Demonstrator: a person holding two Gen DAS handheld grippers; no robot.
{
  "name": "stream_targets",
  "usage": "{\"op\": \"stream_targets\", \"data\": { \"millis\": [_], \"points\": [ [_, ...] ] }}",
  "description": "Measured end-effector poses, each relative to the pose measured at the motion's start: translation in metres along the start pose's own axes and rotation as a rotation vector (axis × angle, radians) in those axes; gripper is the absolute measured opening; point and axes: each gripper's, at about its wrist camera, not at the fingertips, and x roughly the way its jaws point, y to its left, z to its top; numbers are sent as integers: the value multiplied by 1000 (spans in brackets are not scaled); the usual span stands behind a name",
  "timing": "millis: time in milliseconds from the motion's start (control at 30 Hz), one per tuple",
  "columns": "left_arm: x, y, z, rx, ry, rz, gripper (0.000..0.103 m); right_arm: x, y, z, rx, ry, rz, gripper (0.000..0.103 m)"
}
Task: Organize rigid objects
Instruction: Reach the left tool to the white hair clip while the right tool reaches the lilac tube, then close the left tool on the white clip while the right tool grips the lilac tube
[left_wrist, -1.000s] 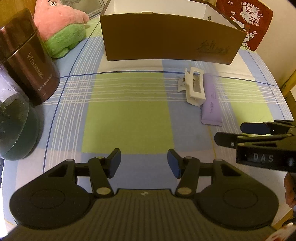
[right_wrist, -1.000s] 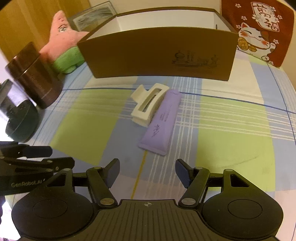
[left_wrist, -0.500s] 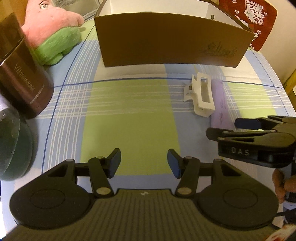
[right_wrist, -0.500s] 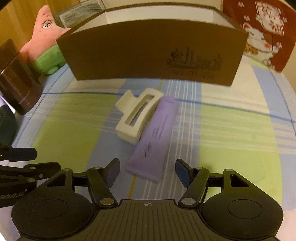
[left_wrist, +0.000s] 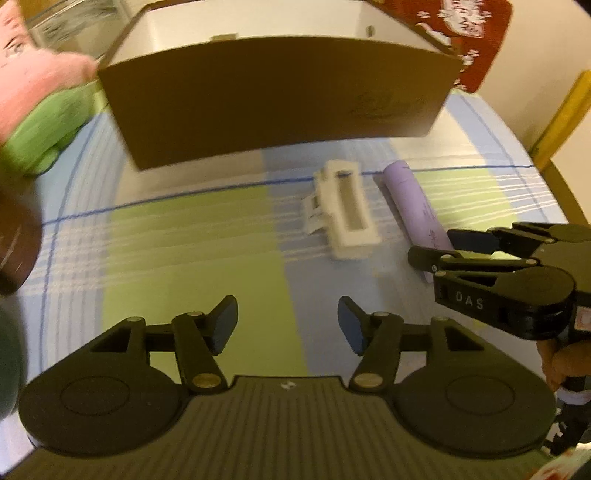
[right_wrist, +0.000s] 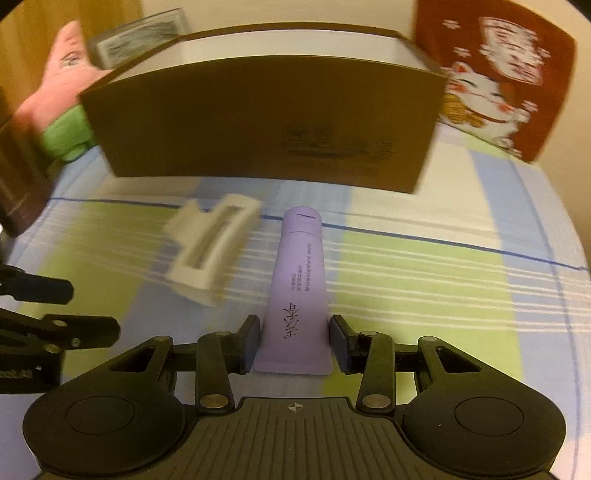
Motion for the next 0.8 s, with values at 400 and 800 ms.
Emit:
{"op": "stream_targets", "data": {
  "millis": [400,800],
  "points": [
    [36,-28,49,67,-56,-25,66,1,-24,9,67,-2,-20,49],
    [55,-28,50,130,-54,28,36,8,-12,8,-30,-33,-5,35]
  ]
}}
